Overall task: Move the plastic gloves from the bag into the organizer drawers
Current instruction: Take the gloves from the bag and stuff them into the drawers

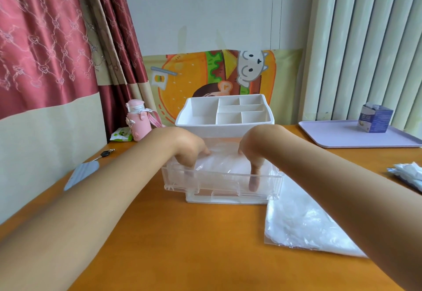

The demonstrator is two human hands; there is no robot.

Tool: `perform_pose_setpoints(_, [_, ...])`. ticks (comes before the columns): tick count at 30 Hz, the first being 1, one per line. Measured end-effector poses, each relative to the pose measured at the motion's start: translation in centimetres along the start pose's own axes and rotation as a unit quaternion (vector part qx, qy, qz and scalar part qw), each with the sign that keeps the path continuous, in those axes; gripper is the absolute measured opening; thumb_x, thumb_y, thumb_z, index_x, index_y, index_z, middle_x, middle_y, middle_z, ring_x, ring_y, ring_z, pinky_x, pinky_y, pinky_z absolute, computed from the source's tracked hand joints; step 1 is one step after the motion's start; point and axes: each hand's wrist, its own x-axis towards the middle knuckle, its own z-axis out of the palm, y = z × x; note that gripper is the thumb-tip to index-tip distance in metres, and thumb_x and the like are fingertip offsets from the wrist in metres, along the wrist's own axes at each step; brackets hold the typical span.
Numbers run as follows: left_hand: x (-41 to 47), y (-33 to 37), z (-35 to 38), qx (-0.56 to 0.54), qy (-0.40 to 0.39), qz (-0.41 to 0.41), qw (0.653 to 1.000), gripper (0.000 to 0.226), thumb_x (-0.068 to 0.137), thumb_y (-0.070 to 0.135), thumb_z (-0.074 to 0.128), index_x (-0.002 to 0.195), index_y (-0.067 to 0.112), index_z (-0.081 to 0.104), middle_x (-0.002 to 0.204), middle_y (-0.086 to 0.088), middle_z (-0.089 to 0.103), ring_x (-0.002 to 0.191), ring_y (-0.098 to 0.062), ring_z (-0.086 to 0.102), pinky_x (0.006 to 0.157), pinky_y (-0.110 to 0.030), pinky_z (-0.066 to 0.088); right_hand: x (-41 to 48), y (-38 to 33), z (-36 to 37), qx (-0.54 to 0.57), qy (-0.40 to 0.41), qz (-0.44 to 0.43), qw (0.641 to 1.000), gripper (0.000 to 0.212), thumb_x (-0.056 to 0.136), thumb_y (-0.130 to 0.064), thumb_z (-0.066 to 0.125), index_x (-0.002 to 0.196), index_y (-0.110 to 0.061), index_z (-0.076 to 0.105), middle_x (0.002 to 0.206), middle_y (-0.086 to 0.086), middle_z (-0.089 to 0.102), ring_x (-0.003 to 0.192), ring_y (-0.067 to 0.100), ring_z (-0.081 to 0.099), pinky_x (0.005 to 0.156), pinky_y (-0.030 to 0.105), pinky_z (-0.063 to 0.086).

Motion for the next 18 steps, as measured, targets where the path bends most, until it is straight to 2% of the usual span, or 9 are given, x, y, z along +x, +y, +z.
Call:
perform_pose_setpoints(3, [0.2, -0.1, -0.4, -0.013, -0.033, 0.023, 0.999, 0.087, 0.089, 0.014, 0.065, 0.154, 0.032, 0.01, 0.157, 0.005, 0.025, 0.142, -0.022, 0.029, 0.111, -0.036, 0.035, -0.1, 0.0, -0.1, 0.005, -0.012, 0.004, 1.0, 0.098, 0.071, -0.059, 0.07, 0.149, -0.017, 0.028, 0.142, 0.005, 0.043, 0.129, 0.031, 0.041, 0.108, 0.04, 0.033])
perform_pose_setpoints(10, [0.6, -0.4, -0.3, -0.025, -0.04, 0.039, 0.998, 0.078, 0.088, 0.019, 0.068, 0.152, 0.023, 0.024, 0.153, -0.001, 0.033, 0.137, -0.024, 0.035, 0.109, -0.041, 0.038, -0.1, -0.3, -0.5, 0.003, -0.016, 0.005, 1.0, 0.098, 0.07, -0.058, 0.071, 0.149, -0.016, 0.029, 0.141, 0.004, 0.045, 0.129, 0.032, 0.042, 0.108, 0.039, 0.034])
perform_pose_setpoints(13, [0.4, -0.7, -0.1, -0.048, -0.009, 0.043, 0.998, 0.066, 0.085, 0.021, 0.071, 0.143, 0.02, 0.039, 0.144, -0.002, 0.046, 0.128, -0.025, 0.046, 0.104, -0.043, 0.044, -0.3, -0.4, -0.7, 0.002, -0.018, 0.01, 1.0, 0.096, 0.071, -0.058, 0.071, 0.148, -0.016, 0.031, 0.141, 0.003, 0.044, 0.129, 0.031, 0.042, 0.105, 0.039, 0.035])
perform_pose_setpoints(18, [-2.0, -1.3, -0.1, -0.154, 0.096, 0.019, 0.983, 0.067, 0.085, 0.002, 0.067, 0.143, 0.026, 0.043, 0.145, 0.005, 0.046, 0.132, -0.013, 0.044, 0.102, -0.027, 0.042, -0.3, 0.0, -0.3, 0.026, 0.016, 0.012, 0.999, 0.089, 0.072, -0.045, 0.078, 0.145, -0.015, 0.038, 0.138, 0.004, 0.048, 0.125, 0.03, 0.047, 0.106, 0.039, 0.038])
